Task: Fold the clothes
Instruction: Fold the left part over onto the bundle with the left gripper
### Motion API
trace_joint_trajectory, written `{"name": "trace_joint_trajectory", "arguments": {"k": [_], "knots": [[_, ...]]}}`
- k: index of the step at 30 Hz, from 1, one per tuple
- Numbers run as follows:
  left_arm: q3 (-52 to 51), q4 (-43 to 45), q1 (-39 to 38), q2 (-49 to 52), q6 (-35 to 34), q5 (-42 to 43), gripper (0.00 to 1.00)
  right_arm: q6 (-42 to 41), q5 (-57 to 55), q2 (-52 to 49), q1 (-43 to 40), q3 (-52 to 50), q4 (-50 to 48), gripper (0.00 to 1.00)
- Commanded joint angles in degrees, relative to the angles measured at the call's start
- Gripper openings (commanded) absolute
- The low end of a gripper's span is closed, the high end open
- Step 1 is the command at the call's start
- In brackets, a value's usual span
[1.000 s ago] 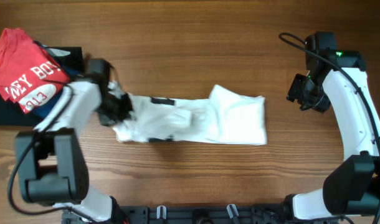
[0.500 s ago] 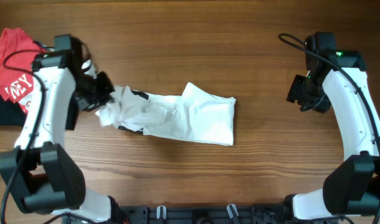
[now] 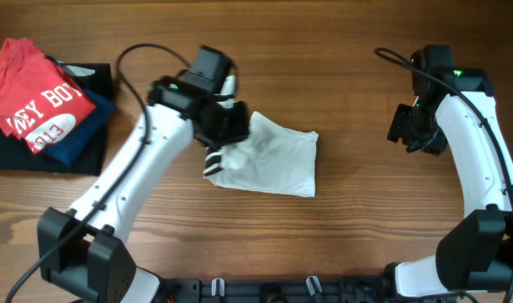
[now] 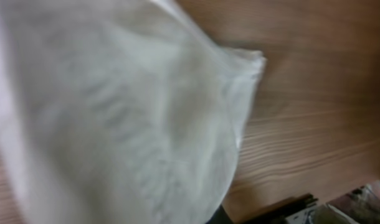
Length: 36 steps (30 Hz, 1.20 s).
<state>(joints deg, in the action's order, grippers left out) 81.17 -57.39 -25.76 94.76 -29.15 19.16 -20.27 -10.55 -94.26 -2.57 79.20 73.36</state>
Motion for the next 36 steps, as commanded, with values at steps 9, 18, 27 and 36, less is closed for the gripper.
{"name": "trace_joint_trajectory", "arguments": {"k": [9,18,27,36], "knots": [[0.8,8.4,-11.8,4.6,-8.9,-3.8,0.06,2.3,0.3,0.3,0.0,0.0,0.9,0.56],[0.8,13.6,-16.0,8.5,-9.0,-3.7,0.30,2.5,1.8,0.3,0.0,0.0,0.9,0.56],[1.0,14.0,-10.9,2.7,-3.9,-4.4,0.38,7.1,7.1,0.3,0.0,0.0,0.4,0.56],[0.1,8.4,6.0,3.6,-2.7,-12.7,0.41,33.6,49.9,0.3,5.3,0.0,-1.5,0.41]]}}
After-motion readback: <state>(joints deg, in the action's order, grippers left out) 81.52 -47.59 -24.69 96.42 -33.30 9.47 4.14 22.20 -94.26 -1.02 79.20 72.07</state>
